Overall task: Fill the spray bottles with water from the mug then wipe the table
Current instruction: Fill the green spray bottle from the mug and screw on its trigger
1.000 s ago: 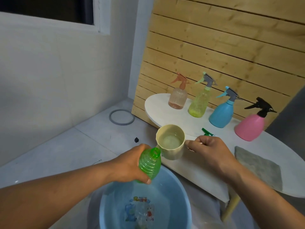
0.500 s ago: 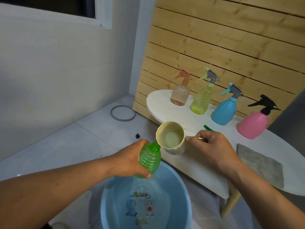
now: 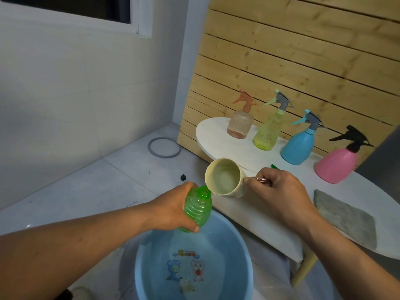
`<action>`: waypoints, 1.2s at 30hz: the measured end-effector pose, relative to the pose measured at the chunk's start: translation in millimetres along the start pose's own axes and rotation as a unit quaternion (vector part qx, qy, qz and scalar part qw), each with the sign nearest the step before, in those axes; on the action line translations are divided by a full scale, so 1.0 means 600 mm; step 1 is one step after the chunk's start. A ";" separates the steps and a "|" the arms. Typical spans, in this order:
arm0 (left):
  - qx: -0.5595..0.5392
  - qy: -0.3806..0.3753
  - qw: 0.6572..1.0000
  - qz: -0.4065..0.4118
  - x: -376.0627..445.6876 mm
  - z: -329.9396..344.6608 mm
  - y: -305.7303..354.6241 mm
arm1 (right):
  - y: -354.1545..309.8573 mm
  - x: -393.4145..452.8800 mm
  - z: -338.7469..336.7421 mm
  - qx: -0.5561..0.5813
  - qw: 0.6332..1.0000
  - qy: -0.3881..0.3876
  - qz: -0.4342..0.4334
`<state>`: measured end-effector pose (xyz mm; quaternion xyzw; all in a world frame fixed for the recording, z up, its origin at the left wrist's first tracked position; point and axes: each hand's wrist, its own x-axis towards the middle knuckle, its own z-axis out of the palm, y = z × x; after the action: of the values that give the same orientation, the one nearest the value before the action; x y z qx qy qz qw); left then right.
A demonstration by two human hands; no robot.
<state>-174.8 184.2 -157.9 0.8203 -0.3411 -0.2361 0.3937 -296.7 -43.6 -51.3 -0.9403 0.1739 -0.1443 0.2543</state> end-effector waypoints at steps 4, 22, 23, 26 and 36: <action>0.001 0.001 1.000 -0.001 0.000 0.001 -0.002 | -0.005 -0.001 0.002 -0.011 1.000 0.006 -0.009; 0.022 0.008 1.000 0.002 -0.001 0.005 -0.010 | -0.022 -0.010 0.005 -0.067 0.997 0.022 -0.022; 0.021 0.008 1.000 0.002 -0.001 0.006 -0.011 | -0.023 -0.010 0.005 -0.068 0.997 0.023 -0.022; 0.020 0.010 1.000 0.002 -0.001 0.007 -0.012 | -0.025 -0.012 0.005 -0.069 0.997 0.022 -0.020; 0.025 0.014 1.000 -0.003 -0.001 0.010 -0.011 | -0.030 -0.015 0.006 -0.080 0.996 0.028 -0.031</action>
<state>-176.8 184.9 -166.3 0.8340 -0.3395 -0.2173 0.3769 -299.1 -23.9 -46.7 -0.9582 0.1631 -0.1638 0.1685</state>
